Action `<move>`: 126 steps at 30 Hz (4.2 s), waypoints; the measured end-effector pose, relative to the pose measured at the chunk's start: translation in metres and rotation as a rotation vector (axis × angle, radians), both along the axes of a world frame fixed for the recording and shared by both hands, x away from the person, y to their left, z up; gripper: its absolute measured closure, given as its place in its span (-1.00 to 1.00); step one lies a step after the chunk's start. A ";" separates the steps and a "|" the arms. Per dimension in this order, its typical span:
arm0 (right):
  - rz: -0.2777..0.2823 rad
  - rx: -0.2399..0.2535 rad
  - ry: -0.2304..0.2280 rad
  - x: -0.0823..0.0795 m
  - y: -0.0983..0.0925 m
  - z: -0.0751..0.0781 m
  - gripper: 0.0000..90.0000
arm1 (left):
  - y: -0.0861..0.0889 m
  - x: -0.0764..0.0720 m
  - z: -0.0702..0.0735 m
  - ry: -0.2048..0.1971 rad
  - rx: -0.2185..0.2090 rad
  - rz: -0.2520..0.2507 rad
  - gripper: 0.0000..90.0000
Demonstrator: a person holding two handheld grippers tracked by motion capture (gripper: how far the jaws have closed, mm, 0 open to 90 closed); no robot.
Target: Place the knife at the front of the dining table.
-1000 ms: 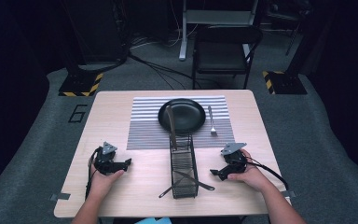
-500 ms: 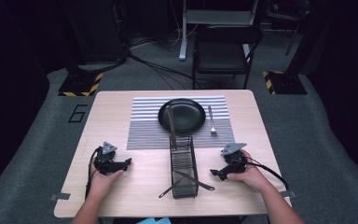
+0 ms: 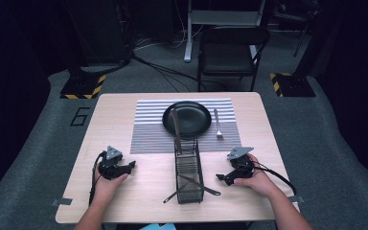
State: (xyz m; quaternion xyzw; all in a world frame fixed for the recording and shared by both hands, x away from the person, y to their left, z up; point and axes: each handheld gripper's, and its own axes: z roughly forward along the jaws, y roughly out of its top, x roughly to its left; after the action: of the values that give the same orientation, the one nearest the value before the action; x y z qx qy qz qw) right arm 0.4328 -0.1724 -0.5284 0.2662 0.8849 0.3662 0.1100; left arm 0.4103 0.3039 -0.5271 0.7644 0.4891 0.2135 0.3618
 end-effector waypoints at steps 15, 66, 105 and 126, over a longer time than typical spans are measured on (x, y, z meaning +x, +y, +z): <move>0.001 0.000 0.000 0.000 0.000 0.000 -1.00 | -0.010 -0.009 0.032 0.037 -0.091 -0.035 -0.08; 0.001 0.000 0.000 0.000 0.000 0.000 -1.00 | -0.099 0.021 0.123 -0.051 -0.128 -0.261 0.21; 0.006 0.004 -0.004 0.000 0.000 0.000 -1.00 | -0.148 0.046 0.131 -0.103 -0.177 -0.352 0.67; 0.008 0.004 -0.005 -0.001 0.000 0.000 -1.00 | -0.155 0.044 0.139 -0.102 -0.126 -0.381 0.82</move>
State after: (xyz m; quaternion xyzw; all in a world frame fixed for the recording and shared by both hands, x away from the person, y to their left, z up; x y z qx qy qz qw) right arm 0.4323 -0.1722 -0.5287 0.2619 0.8850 0.3689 0.1102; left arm 0.4541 0.1486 -0.3882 0.8071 0.3291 0.1485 0.4671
